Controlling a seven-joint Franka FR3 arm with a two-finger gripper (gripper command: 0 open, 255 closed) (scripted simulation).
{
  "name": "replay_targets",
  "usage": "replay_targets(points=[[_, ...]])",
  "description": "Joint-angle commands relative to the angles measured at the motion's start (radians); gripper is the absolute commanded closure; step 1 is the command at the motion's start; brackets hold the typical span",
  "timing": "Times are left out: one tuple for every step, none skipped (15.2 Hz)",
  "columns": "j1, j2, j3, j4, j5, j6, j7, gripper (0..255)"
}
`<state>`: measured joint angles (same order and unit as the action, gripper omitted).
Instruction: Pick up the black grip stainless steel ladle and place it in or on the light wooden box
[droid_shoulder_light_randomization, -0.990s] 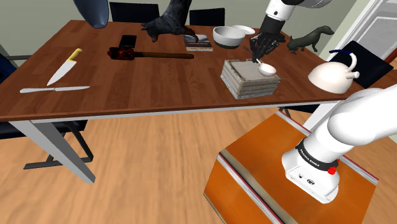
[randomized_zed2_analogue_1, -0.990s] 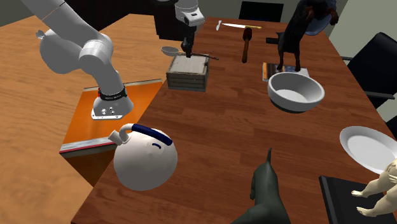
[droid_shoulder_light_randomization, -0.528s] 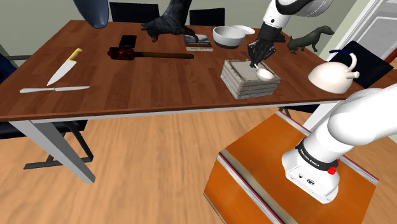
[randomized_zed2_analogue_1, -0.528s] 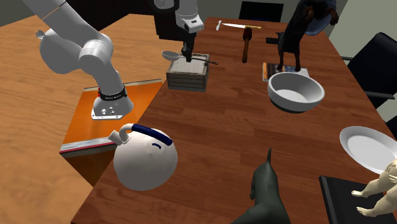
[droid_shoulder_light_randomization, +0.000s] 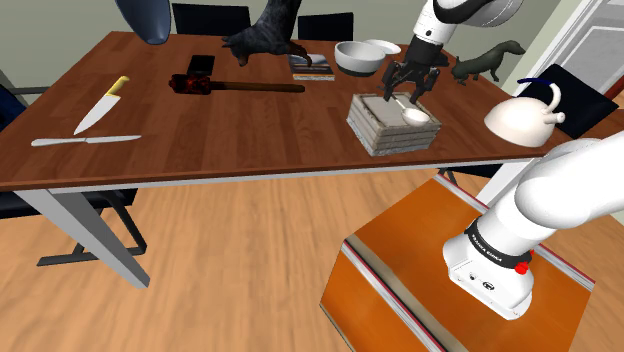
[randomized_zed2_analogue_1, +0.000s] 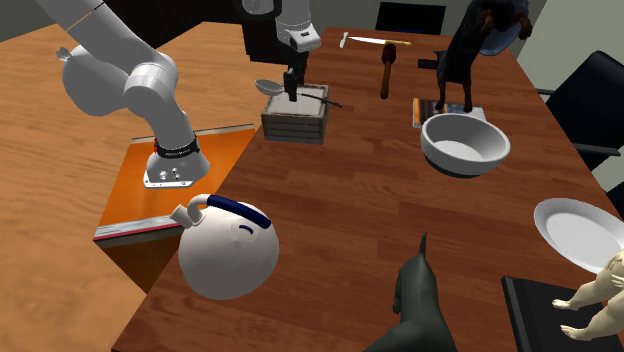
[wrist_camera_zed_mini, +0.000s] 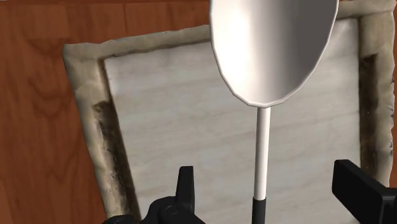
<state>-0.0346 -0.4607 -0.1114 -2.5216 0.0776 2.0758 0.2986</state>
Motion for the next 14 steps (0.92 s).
replay_targets(points=[[0.000, 0.000, 0.000, 0.000, 0.000, 0.000, 0.000, 0], [0.000, 0.000, 0.000, 0.000, 0.000, 0.000, 0.000, 0], [-0.002, -0.012, -0.001, 0.024, -0.003, -0.037, 0.002, 0], [-0.004, -0.023, -0.002, 0.050, -0.006, -0.073, 0.003, 0], [-0.006, -0.032, -0.003, 0.077, -0.009, -0.109, 0.005, 0], [-0.007, -0.038, -0.003, 0.099, -0.010, -0.137, 0.005, 0], [-0.007, -0.038, -0.003, 0.099, -0.010, -0.137, 0.005, 0], [-0.007, -0.038, -0.003, 0.099, -0.010, -0.137, 0.005, 0], [-0.007, -0.038, -0.003, 0.099, -0.010, -0.137, 0.005, 0], [-0.007, -0.038, -0.003, 0.099, -0.010, -0.137, 0.005, 0], [-0.007, -0.038, -0.003, 0.099, -0.010, -0.137, 0.005, 0], [-0.007, -0.038, -0.003, 0.099, -0.010, -0.137, 0.005, 0], [-0.007, -0.038, -0.003, 0.099, -0.010, -0.137, 0.005, 0], [-0.007, -0.038, -0.003, 0.099, -0.010, -0.137, 0.005, 0]])
